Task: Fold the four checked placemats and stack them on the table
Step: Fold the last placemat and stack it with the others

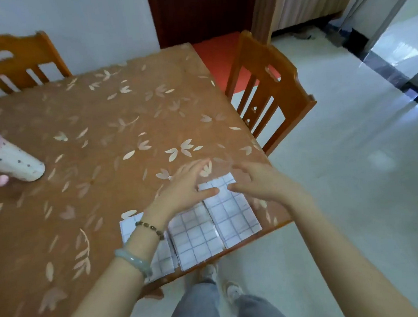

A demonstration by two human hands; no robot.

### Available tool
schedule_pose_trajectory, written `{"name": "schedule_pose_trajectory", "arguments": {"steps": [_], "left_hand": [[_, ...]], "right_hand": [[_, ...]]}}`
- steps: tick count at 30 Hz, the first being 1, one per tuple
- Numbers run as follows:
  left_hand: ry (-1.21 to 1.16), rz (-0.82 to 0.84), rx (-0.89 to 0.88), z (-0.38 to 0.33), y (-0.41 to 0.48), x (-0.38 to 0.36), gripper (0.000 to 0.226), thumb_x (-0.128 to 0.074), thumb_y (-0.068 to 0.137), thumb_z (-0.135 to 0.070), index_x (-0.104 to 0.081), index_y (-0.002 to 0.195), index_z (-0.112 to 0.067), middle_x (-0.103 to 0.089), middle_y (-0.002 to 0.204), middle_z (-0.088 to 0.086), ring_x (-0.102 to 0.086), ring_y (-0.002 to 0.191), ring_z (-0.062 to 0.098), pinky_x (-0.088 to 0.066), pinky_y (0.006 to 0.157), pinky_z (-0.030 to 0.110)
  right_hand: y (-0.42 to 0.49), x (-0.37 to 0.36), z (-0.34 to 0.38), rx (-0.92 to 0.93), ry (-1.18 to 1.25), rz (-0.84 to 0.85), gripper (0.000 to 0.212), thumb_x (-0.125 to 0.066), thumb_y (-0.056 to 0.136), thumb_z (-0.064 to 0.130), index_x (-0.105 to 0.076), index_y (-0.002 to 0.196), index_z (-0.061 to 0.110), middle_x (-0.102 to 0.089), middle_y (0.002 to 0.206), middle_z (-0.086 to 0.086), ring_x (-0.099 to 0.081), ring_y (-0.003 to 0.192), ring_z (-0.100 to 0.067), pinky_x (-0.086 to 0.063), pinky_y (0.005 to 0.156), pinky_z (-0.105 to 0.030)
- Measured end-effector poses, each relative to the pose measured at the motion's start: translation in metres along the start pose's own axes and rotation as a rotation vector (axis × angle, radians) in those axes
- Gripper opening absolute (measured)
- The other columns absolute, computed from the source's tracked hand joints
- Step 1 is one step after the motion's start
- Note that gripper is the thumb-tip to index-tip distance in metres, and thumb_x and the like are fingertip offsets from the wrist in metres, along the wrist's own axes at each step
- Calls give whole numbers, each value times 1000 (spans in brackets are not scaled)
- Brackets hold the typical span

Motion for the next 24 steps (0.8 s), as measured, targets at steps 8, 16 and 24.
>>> {"name": "schedule_pose_trajectory", "arguments": {"steps": [8, 16, 24], "left_hand": [[-580, -729, 94, -21, -175, 74, 85, -77, 67, -55, -34, 139, -46, -43, 144, -14, -40, 132, -3, -35, 108, 24], [-514, -1245, 392, -33, -352, 32, 111, -78, 56, -65, -16, 146, -44, -35, 150, -10, -42, 131, 1, -39, 105, 26], [-597, -1622, 609, -45, -509, -38, 120, -82, 53, -64, -14, 150, -41, -37, 149, -7, -45, 131, 5, -42, 106, 34]], "right_hand": [[-35, 16, 96, 569, 384, -62, 91, -79, 75, 23, -24, 144, 41, -33, 138, 16, -41, 116, 10, -38, 99, -16], [-72, -74, 199, 893, 470, 423, 97, -82, 70, 12, -26, 141, 47, -31, 148, 14, -40, 131, -5, -44, 103, -35], [-159, -197, 286, 1039, 366, 891, 95, -80, 72, 9, -27, 140, 49, -36, 147, 11, -41, 131, -5, -40, 108, -38]]}}
Point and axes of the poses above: each hand's wrist, its own y-axis towards the middle knuckle, its own x-axis out of the back of the hand, z = x × y, the point moved 1 cm from there along y, towards the middle knuckle
